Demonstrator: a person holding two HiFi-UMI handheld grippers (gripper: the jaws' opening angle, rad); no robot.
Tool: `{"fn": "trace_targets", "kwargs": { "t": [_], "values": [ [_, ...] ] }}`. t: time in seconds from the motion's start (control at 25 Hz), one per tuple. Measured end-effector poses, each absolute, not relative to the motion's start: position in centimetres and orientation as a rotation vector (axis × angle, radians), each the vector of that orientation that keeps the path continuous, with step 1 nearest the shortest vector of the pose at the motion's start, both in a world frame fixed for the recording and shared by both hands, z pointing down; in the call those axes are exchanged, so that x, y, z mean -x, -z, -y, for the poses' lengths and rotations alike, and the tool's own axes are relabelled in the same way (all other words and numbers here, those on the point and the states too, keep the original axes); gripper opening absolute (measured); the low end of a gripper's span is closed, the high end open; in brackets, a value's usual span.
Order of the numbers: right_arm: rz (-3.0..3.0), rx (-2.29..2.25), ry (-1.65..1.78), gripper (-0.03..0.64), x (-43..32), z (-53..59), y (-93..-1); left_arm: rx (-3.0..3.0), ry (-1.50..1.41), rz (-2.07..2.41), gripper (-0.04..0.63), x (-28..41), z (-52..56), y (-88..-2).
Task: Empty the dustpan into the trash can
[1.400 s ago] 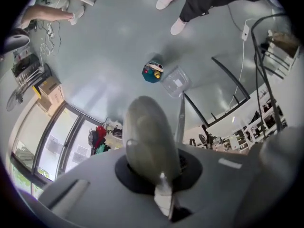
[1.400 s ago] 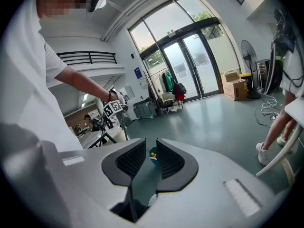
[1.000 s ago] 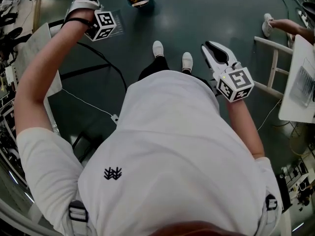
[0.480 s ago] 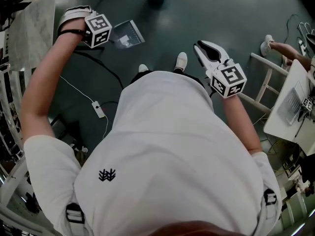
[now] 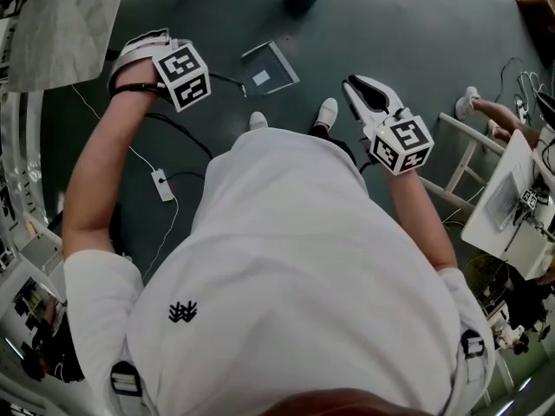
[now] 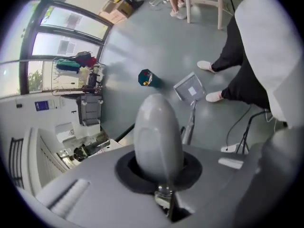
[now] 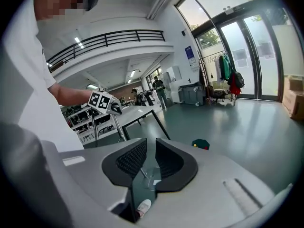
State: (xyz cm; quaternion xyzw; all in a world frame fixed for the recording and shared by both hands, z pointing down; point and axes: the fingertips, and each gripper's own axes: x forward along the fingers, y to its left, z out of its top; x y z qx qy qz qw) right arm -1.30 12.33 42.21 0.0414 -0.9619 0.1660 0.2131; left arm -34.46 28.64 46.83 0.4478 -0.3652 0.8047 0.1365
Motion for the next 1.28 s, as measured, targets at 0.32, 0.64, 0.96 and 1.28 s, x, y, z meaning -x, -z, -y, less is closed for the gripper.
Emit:
{"fn": "trace_targets", "kwargs": {
  "t": [0.32,0.64,0.96,1.28],
  "values": [
    [2.686,-0.176,-0.442,0.052,5.8,-20.0,-42.0,-1.482,-1.855,1.392,0.057,34.1,-34.5,-47.4],
    [2.664,-0.208,-0.416,0.036,6.0,-23.9,-42.1,-1.566,-1.474,1.436,0.057,32.6,-39.0,-49.2],
    [2.648,-0.218,-0.381,0.023,6.1,-24.6,-41.7,-1.575,-1.311,1.506,0.057,31.9,-42.2,-50.2],
    [2.641,-0.152,-0.314,0.017,7.6,-25.6,-41.6,-1.617,-1.194,1.547,0.057,30.4,-42.6,-49.7]
  ]
}}
